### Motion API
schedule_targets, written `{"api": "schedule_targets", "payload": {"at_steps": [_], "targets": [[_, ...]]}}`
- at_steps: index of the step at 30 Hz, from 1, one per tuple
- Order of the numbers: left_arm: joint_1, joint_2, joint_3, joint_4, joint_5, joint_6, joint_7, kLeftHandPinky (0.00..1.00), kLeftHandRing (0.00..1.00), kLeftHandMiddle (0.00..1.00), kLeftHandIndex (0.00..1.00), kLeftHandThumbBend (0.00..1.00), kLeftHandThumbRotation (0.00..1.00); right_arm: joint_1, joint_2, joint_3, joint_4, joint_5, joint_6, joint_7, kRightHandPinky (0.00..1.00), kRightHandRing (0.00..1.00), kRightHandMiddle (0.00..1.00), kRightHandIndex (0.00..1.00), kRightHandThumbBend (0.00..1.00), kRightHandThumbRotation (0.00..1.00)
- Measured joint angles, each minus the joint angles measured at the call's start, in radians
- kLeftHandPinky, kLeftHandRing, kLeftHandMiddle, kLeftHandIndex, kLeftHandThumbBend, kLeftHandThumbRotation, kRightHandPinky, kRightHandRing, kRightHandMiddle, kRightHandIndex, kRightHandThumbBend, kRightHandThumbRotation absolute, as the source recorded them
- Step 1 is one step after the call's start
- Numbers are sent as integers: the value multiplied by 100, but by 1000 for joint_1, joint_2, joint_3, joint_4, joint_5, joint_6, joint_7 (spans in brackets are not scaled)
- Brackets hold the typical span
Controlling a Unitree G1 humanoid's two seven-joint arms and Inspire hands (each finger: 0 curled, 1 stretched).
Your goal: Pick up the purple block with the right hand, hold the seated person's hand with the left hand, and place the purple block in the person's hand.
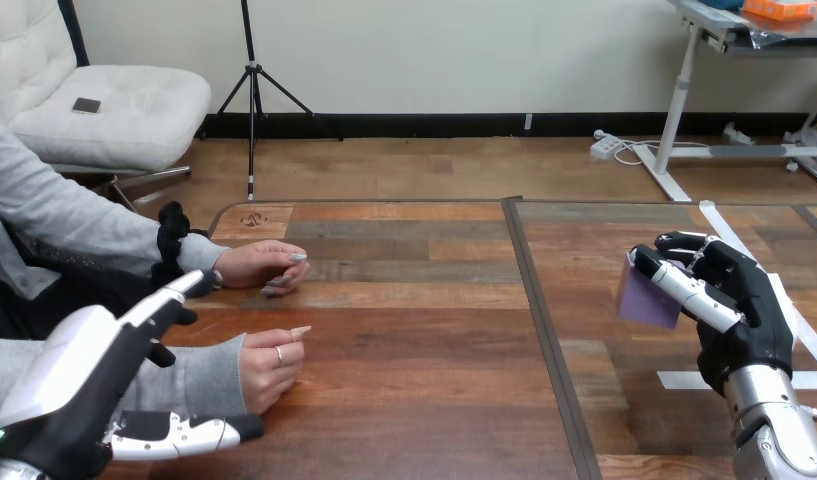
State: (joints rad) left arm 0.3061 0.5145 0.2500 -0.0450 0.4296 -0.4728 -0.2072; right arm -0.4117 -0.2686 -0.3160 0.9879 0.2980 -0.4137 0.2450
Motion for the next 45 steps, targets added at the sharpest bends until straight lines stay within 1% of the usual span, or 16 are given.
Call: {"api": "schedule_targets", "payload": {"at_steps": [4,8,13,14,17,25,30,36,40,45], "targets": [[-6,22,-8,-7,39,20,-8,75,84,88,89,100,36,0,0,0,0,-1,3,0,34,39,45,46,80,0],[-18,40,-17,-10,89,39,-9,75,83,87,86,100,38,0,0,0,0,-1,6,-1,34,39,45,46,80,0],[-37,65,-33,-11,128,65,-19,75,81,86,84,100,36,0,0,0,0,0,8,-1,34,39,45,46,80,0],[-40,69,-37,-11,133,69,-20,75,81,85,83,100,34,0,0,0,0,0,8,-1,34,39,45,46,80,0],[-50,81,-45,-11,137,77,-24,74,80,84,82,100,32,0,0,-1,0,0,8,0,33,39,45,46,80,0],[-90,106,-68,-2,165,77,-17,73,79,82,79,100,25,0,0,-3,0,1,8,4,34,39,45,46,79,0],[-120,113,-85,17,192,76,12,72,78,81,78,100,22,0,1,-6,0,4,11,11,34,39,45,45,79,0],[-154,117,-104,55,253,74,76,71,77,80,76,100,22,0,1,-7,-2,4,17,9,34,39,45,45,79,0],[-172,121,-117,86,277,74,116,71,77,80,76,100,21,0,1,-8,-2,6,18,10,34,39,45,45,79,0],[-189,127,-134,118,297,75,146,72,78,81,77,100,20,0,1,-11,-3,12,20,11,33,38,45,45,78,0]]}}
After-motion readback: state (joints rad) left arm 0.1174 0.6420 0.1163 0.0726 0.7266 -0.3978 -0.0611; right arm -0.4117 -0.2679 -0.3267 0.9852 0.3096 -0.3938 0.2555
